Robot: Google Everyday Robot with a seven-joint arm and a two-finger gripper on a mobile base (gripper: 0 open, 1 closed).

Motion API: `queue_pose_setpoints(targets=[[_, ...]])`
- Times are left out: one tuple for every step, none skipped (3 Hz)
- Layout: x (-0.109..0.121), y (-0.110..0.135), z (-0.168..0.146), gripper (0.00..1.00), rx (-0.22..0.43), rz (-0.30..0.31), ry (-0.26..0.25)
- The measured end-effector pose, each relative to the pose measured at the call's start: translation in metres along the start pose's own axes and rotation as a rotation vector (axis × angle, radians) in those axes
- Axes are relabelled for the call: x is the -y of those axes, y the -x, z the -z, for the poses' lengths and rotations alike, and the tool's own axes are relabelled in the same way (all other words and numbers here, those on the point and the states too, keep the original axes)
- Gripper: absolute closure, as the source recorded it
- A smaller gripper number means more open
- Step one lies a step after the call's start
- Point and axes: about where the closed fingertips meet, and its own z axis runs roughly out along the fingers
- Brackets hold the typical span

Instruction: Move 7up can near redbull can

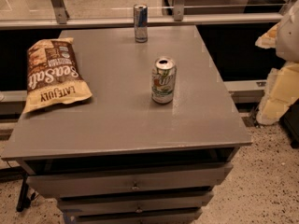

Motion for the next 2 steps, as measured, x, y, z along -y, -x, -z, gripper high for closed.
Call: queue_pose_setpoints(targets=[[0.0000, 0.0000, 0.0000, 0.00, 0.000, 0.000, 0.000], [0.0011, 0.0030, -0.0023, 0.00, 0.034, -0.010, -0.003]])
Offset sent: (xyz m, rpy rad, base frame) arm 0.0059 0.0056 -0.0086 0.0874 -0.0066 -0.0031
